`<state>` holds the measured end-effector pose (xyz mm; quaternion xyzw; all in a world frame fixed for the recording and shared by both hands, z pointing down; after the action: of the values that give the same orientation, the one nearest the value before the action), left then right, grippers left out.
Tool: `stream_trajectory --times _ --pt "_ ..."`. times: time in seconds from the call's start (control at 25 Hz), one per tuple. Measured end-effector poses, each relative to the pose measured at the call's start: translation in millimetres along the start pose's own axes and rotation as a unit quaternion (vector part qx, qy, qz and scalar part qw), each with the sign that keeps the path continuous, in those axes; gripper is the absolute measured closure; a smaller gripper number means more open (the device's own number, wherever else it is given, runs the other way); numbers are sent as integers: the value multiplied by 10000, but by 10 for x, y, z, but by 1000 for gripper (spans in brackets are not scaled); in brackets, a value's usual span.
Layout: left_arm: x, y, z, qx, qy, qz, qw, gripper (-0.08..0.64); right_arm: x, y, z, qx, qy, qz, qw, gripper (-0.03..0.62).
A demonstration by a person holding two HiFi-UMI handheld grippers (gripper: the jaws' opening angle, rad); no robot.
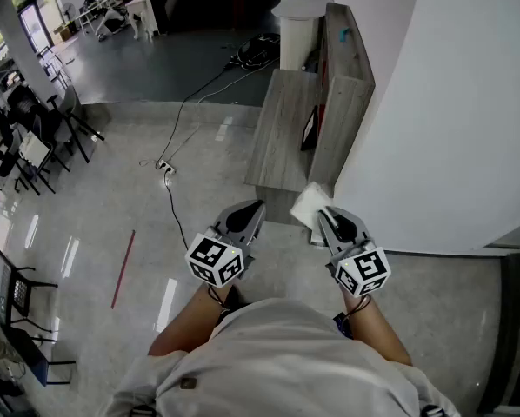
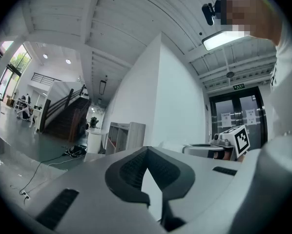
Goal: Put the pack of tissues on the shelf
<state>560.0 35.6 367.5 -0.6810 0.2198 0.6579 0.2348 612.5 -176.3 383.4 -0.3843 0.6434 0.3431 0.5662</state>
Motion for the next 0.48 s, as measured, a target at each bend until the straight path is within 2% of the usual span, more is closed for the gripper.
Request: stream_trajectory --times 0.48 --pt "-120 -48 230 -78 -143 76 9998 545 -65 190 85 -51 67 55 9999 531"
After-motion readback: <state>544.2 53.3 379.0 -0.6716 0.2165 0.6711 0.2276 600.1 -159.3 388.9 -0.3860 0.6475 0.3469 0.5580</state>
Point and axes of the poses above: the fingertips, and each gripper's own axes: y forward along the fingers, z to its left, x out of its top, the point moved 6 cm from there along -y, backward along the fingers, and after that the axes turned 9 degrees about y, right-handed, at the moved point
